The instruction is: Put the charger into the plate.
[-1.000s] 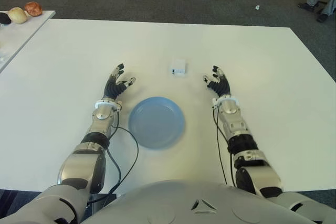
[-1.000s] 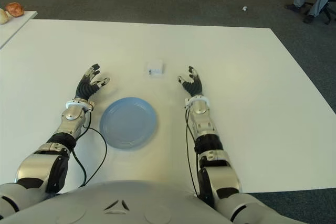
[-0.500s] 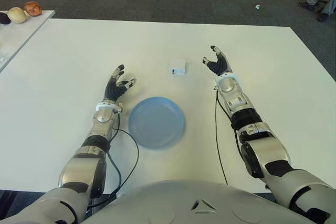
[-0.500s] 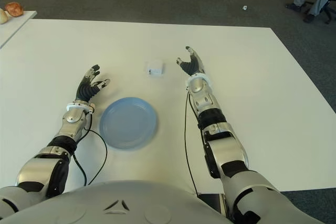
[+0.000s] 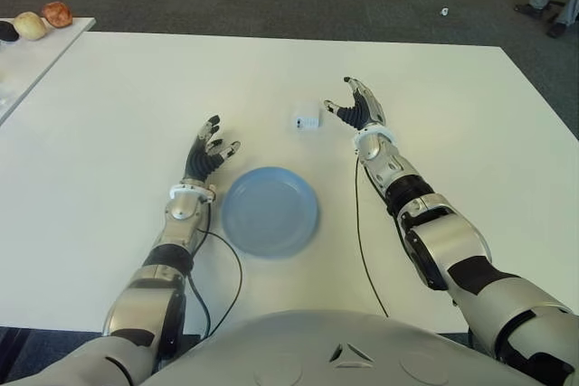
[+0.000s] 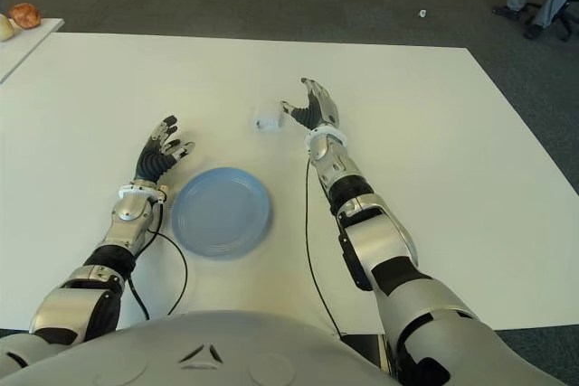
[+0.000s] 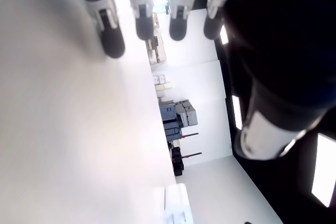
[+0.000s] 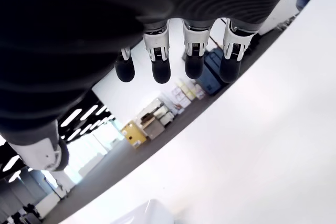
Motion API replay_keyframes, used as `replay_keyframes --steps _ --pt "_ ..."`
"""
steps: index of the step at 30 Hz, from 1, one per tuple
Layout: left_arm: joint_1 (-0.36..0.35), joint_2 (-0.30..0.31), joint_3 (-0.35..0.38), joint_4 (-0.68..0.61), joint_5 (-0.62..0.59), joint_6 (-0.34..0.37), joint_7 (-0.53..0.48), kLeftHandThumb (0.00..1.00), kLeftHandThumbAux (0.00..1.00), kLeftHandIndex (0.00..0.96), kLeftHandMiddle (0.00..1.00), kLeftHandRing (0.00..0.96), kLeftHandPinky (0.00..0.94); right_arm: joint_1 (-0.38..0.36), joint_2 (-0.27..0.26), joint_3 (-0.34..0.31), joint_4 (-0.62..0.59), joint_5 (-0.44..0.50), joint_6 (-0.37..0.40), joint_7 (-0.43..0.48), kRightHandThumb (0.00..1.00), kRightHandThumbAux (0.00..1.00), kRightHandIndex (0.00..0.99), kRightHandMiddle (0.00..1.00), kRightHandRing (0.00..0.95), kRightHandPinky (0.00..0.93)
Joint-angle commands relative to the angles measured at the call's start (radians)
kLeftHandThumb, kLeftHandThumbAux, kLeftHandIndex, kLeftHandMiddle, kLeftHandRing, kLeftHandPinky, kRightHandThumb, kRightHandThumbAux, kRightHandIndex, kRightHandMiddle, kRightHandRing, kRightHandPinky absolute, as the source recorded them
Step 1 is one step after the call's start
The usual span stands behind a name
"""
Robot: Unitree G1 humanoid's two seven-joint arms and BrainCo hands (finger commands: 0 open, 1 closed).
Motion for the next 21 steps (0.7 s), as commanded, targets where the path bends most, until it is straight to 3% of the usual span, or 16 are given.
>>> replay_keyframes --steps 1,11,21 --pt "0.071 -0.034 -0.029 0.006 0.023 0.063 0.002 0.000 0.720 0.000 0.007 0.008 0.005 0.001 0.001 0.012 0.010 -0.007 -0.017 -0.002 0.216 0.447 0.000 0.000 0.000 0.084" --pt "0.122 -0.044 -0.043 -0.050 0.027 0.071 0.005 0.004 0.731 0.000 0.006 0.007 0.008 0.016 0.003 0.034 0.014 -0.012 -0.041 -0.006 0.239 0.471 0.000 0.000 0.000 0.050" --pt "0.179 -0.067 -0.062 -0.109 0.048 0.080 0.029 0.000 0.714 0.000 0.006 0.005 0.003 -0.040 0.046 0.105 0.179 -0.066 -0.069 -0.066 0.196 0.418 0.000 0.000 0.000 0.001"
